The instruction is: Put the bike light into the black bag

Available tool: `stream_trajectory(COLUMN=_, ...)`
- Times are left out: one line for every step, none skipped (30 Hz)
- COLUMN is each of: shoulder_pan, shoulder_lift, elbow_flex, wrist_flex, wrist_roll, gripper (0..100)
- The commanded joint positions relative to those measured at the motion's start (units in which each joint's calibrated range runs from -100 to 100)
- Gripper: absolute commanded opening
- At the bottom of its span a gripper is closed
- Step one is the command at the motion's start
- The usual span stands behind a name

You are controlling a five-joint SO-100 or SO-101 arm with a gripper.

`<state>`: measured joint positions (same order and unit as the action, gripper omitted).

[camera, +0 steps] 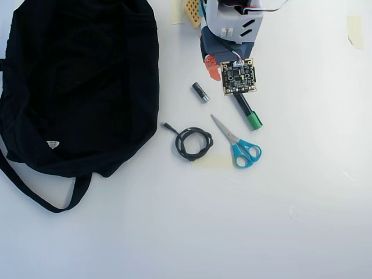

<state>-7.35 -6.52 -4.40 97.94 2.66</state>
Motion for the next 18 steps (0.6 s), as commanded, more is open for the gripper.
stream_trajectory(shoulder_pan=-1.55, shoulder_lift=-1.86, elbow_flex=-1.71, wrist_flex=1.37, wrist_roll=0.07, gripper=2)
stream_trajectory(shoulder_pan=-1.70, shoulder_lift=-1.95, elbow_flex=-1.89, wrist_flex=1.37, wrist_roll=0.07, gripper=2)
stream_trajectory(shoulder_pan=-1.70, shoulder_lift=-2.03, elbow_flex=-1.89, wrist_flex=1.37, wrist_roll=0.07, gripper=2)
stream_trajectory(shoulder_pan=-1.78, shoulder_lift=-2.20, elbow_flex=-1.53, wrist_flex=1.37, wrist_roll=0.07, gripper=2)
stream_trajectory(shoulder_pan=-2.15, shoulder_lift=-2.53, elbow_flex=-1.53, wrist_flex=1.37, wrist_roll=0.07, gripper=2)
stream_trajectory(shoulder_pan=-2.82, shoulder_lift=-3.03, elbow_flex=-1.80, wrist_flex=1.37, wrist_roll=0.22, gripper=2)
stream_trajectory(shoulder_pan=-3.65, shoulder_lift=-3.77, elbow_flex=-2.16, wrist_flex=1.37, wrist_roll=0.90, gripper=2)
stream_trajectory(shoulder_pan=-4.32, shoulder_lift=-4.69, elbow_flex=-2.16, wrist_flex=1.37, wrist_roll=1.69, gripper=2)
stream_trajectory(shoulder_pan=-4.99, shoulder_lift=-5.76, elbow_flex=-1.71, wrist_flex=1.37, wrist_roll=2.48, gripper=2)
stream_trajectory(shoulder_pan=-5.52, shoulder_lift=-6.84, elbow_flex=-1.35, wrist_flex=1.37, wrist_roll=3.11, gripper=2)
stream_trajectory(shoulder_pan=-5.89, shoulder_lift=-7.67, elbow_flex=-1.35, wrist_flex=1.37, wrist_roll=3.32, gripper=2)
stream_trajectory(shoulder_pan=-6.34, shoulder_lift=-8.50, elbow_flex=-1.35, wrist_flex=1.37, wrist_roll=3.32, gripper=2)
stream_trajectory(shoulder_pan=-6.71, shoulder_lift=-9.17, elbow_flex=-1.35, wrist_flex=1.37, wrist_roll=3.05, gripper=2)
stream_trajectory(shoulder_pan=-7.09, shoulder_lift=-10.00, elbow_flex=-1.17, wrist_flex=1.54, wrist_roll=2.95, gripper=2)
stream_trajectory(shoulder_pan=-7.39, shoulder_lift=-10.91, elbow_flex=-0.36, wrist_flex=1.54, wrist_roll=2.84, gripper=2)
stream_trajectory(shoulder_pan=-7.54, shoulder_lift=-11.99, elbow_flex=1.08, wrist_flex=1.54, wrist_roll=2.84, gripper=2)
stream_trajectory(shoulder_pan=-7.54, shoulder_lift=-13.23, elbow_flex=3.05, wrist_flex=1.54, wrist_roll=2.79, gripper=2)
stream_trajectory(shoulder_pan=-7.54, shoulder_lift=-14.56, elbow_flex=5.39, wrist_flex=1.54, wrist_roll=2.74, gripper=2)
